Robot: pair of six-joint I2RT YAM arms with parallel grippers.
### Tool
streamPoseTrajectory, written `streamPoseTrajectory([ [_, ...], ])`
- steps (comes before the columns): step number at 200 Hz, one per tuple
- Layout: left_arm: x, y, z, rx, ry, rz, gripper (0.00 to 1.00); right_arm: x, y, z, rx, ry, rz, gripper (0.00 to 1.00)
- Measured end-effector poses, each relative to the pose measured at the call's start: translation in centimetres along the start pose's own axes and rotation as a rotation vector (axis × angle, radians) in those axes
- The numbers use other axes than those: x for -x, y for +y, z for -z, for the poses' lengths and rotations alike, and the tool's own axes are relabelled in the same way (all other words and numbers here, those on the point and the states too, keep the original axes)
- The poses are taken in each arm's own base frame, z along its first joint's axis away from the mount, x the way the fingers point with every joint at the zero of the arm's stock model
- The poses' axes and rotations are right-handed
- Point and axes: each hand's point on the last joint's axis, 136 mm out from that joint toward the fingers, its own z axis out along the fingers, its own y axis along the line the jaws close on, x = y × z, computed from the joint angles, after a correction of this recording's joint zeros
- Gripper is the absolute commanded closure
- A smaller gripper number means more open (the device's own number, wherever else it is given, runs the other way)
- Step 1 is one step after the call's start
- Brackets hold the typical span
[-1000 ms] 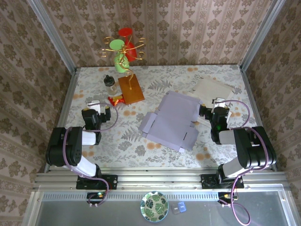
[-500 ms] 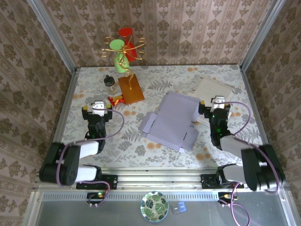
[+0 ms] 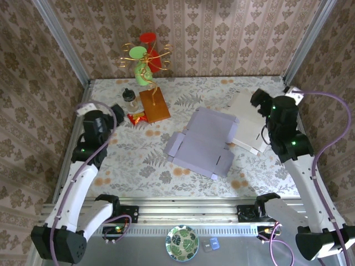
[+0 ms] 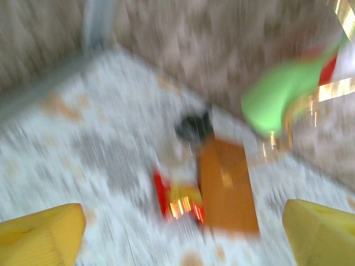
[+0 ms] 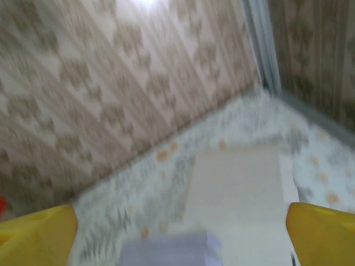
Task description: Fold the paper box
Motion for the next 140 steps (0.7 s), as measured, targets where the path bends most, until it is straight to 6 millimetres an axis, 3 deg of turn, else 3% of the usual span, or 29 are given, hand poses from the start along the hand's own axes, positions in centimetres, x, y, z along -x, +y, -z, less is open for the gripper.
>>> streamPoseTrajectory([
  [28,-10.4,-1.5,-0.3,-0.026,0.379,0.036,0.22,-8.3,0.6,0.8,-0.009,0.333,-0.040,0.26],
  [42,-14.5,-2.0,0.2,-0.031,0.520,0.049,0.25,-12.2,1.1,1.8,-0.002,0.469,-0.077,0.32],
  [62,-18.9,-2.8,1.0,-0.045,0.677,0.085,0.29,-18.6,1.1,3.5,-0.025,0.652,-0.118,0.33],
  [77,-20.9,-3.2,1.2,-0.053,0.745,0.117,0.32,-22.5,0.7,4.6,-0.068,0.751,-0.129,0.33],
  [94,-22.4,-3.5,1.2,-0.070,0.795,0.163,0.33,-25.3,0.3,5.5,-0.106,0.819,-0.167,0.33],
  [140,-25.6,-4.4,0.1,-0.095,0.877,0.289,0.37,-27.4,-1.0,6.4,-0.139,0.826,-0.349,0.34],
])
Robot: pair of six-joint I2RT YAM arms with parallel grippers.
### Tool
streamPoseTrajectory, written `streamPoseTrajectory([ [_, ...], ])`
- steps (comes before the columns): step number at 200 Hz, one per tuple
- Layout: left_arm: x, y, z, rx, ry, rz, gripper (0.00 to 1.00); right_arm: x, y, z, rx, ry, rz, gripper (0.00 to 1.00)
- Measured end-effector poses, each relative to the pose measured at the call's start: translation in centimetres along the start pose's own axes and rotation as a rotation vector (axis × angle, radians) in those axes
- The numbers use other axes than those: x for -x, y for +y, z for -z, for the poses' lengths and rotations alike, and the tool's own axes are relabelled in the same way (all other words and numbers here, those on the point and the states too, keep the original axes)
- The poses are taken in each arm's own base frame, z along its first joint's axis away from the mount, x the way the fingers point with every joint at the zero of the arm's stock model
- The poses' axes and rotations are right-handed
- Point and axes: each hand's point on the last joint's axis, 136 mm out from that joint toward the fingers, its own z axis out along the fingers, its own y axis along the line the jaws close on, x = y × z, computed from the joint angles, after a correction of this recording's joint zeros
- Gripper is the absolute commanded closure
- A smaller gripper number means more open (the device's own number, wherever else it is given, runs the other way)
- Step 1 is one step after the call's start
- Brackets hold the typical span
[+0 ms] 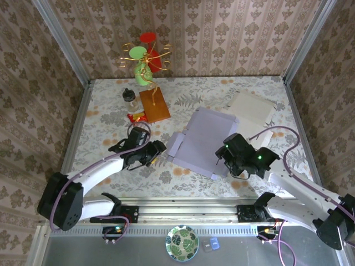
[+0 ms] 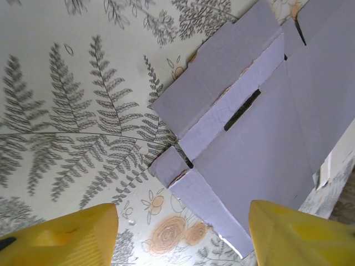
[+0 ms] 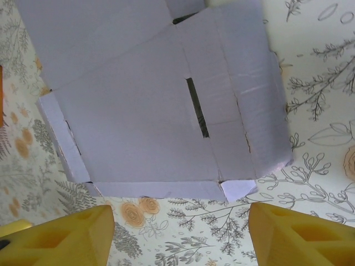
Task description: Fold the paper box
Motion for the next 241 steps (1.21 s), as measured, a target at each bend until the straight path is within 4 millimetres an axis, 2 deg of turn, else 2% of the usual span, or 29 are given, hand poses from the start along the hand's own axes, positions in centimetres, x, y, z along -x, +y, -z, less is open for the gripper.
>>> streamPoseTrajectory([
  [26,-0.2,0.3,-1.2,-0.016,0.005,0.055,0.41,0.0,0.4,0.0,0.061,0.001,-0.056,0.35],
  [72,0.3,0.3,-3.1,-0.035,-0.038,0.130,0.43,-1.3,1.6,-1.1,0.090,0.083,-0.061,0.35],
  [146,0.7,0.4,-5.5,-0.043,-0.105,0.198,0.50,-1.8,2.7,-0.9,0.137,0.178,-0.051,0.35],
  [241,1.4,-0.7,-6.9,-0.103,-0.132,0.223,0.60,-1.5,2.9,-0.4,0.162,0.212,-0.060,0.37],
])
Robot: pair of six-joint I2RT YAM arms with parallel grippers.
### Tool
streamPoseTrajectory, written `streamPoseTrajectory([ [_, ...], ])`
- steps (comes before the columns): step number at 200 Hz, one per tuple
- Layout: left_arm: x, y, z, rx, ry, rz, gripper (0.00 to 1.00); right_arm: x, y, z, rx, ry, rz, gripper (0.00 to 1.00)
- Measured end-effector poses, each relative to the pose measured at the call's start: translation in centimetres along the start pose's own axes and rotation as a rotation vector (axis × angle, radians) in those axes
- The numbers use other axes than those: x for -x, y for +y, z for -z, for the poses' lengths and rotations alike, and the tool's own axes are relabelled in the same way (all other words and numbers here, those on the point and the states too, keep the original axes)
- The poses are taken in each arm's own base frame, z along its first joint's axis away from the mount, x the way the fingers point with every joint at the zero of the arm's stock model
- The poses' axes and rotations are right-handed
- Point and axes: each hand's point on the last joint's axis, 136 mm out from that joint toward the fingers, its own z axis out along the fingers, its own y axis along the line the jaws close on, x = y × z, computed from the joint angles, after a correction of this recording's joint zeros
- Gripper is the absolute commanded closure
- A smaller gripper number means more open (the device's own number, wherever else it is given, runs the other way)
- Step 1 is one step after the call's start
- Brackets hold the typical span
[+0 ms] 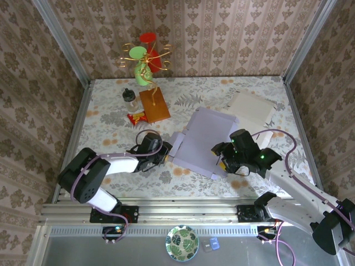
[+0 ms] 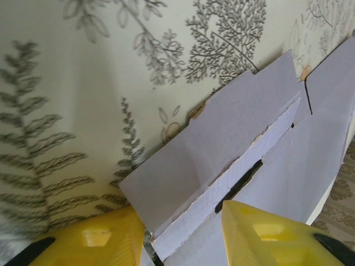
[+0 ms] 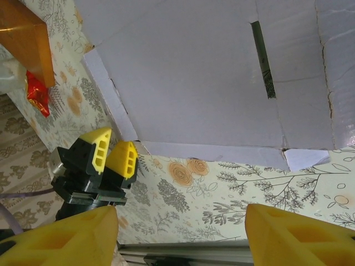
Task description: Fold the paper box
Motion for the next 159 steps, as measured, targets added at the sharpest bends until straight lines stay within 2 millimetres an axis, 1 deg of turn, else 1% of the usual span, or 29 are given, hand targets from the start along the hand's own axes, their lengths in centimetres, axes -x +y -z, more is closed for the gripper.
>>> streamPoseTrajectory([
  [26,0.1,-0.1,-0.4,-0.012,-0.001,0.007,0.69,0.0,0.0,0.2,0.008,0.000,0.001,0.37],
  [56,0.1,0.0,-0.8,-0.015,-0.003,0.007,0.82,-0.1,-0.3,0.2,0.010,-0.001,0.000,0.38],
  [103,0.3,-0.2,-0.8,-0.028,-0.017,0.003,1.00,-0.1,-0.3,0.3,0.012,-0.001,0.000,0.38],
  [130,0.5,-0.4,-0.7,-0.034,-0.030,0.000,1.00,-0.1,-0.2,0.3,0.014,-0.002,0.000,0.39],
  [159,0.6,-1.5,0.2,-0.068,-0.045,-0.006,1.00,-0.1,-0.2,0.5,0.021,-0.003,0.000,0.39],
])
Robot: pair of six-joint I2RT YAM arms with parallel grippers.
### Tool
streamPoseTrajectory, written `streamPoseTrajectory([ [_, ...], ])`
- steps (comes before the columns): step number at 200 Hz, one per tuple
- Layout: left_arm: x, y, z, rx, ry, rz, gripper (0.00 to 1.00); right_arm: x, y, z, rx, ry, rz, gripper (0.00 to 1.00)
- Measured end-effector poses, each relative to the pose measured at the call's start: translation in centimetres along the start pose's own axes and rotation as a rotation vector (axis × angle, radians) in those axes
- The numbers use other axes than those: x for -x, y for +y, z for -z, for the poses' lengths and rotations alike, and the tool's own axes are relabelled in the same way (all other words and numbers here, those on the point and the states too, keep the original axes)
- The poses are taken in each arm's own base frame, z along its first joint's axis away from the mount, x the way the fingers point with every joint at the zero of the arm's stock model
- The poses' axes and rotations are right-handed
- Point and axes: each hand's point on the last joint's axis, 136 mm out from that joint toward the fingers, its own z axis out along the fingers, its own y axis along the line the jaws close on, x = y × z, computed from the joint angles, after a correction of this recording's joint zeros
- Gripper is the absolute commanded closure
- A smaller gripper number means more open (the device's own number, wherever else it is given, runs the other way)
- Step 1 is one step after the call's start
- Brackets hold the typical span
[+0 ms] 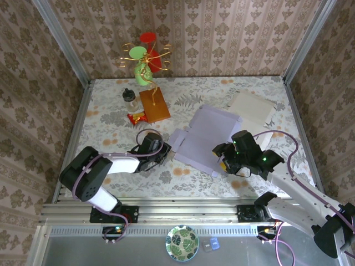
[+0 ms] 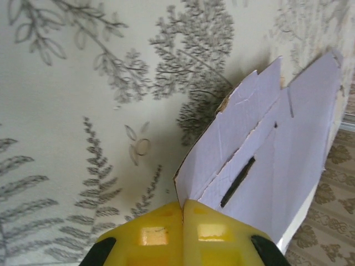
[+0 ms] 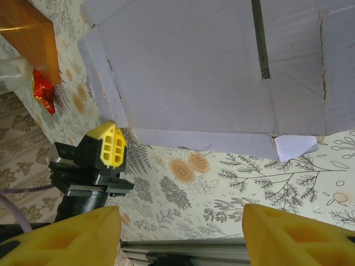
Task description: Fold the paper box
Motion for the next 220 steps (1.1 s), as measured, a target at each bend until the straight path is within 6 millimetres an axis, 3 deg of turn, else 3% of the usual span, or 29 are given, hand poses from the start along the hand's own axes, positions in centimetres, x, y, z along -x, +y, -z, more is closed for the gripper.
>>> streamPoseTrajectory([
  [40,0.2,-1.7,1.4,-0.046,-0.027,0.004,1.00,-0.4,-0.1,-0.3,0.016,0.008,-0.033,0.34],
  [72,0.4,-3.0,2.4,-0.085,-0.046,0.023,1.00,-2.3,-0.1,-1.4,0.045,0.041,-0.069,0.25],
  [119,0.4,-4.5,3.0,-0.112,-0.056,0.063,1.00,-4.7,2.1,-2.8,0.156,0.025,-0.135,0.16],
  [182,0.1,-6.4,4.7,-0.179,-0.059,0.115,1.00,-5.0,4.0,-6.1,0.217,-0.038,-0.215,0.15],
  [220,-0.2,-6.9,5.2,-0.196,-0.057,0.136,1.00,-4.3,4.8,-6.6,0.255,-0.083,-0.240,0.20],
])
